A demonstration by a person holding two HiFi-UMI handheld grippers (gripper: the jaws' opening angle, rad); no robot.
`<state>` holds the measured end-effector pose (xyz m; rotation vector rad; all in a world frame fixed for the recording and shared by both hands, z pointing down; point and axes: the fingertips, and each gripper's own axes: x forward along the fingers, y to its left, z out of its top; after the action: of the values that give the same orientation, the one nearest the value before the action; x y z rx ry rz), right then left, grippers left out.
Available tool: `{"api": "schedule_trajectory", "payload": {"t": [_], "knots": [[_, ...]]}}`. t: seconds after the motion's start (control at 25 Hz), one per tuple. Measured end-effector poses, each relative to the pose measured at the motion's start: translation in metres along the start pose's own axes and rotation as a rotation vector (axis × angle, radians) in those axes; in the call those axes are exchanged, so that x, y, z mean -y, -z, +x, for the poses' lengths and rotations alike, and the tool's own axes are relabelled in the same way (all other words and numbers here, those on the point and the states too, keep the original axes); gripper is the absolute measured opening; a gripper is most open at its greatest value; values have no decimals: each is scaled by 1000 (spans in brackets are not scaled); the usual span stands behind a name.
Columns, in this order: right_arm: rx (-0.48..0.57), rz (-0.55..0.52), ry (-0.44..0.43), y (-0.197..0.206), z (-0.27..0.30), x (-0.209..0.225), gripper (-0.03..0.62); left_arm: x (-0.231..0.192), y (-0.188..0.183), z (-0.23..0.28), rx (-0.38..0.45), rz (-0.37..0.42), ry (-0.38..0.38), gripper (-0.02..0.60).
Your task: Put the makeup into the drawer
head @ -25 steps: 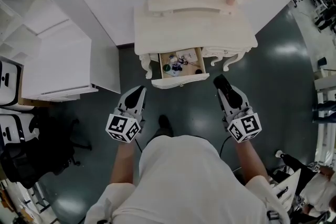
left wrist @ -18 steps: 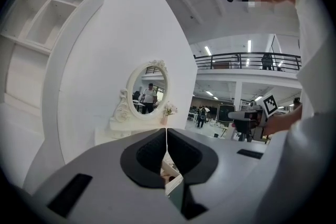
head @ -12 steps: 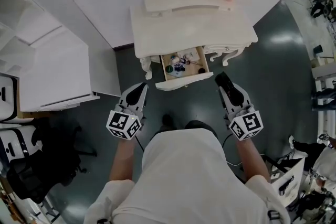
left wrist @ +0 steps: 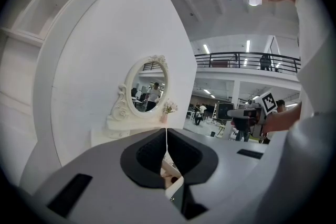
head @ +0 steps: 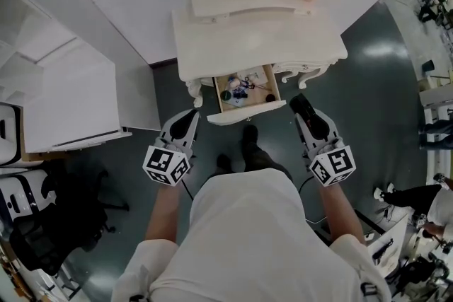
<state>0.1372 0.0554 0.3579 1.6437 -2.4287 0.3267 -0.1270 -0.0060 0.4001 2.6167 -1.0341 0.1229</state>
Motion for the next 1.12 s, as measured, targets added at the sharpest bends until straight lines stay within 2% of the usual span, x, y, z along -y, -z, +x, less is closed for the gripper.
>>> {"api": "schedule_trajectory", "payload": {"t": [0.44, 0.8, 1.12], "knots": [[-24, 2, -119, -4, 67, 52, 106, -13, -16, 56, -7, 17, -81, 21], [-113, -8, -221, 5, 108, 98, 105, -18, -12, 101, -24, -39, -166, 21], [-233, -24, -349, 37, 141, 119, 106, -17, 2, 126, -59, -74, -239, 21]]}}
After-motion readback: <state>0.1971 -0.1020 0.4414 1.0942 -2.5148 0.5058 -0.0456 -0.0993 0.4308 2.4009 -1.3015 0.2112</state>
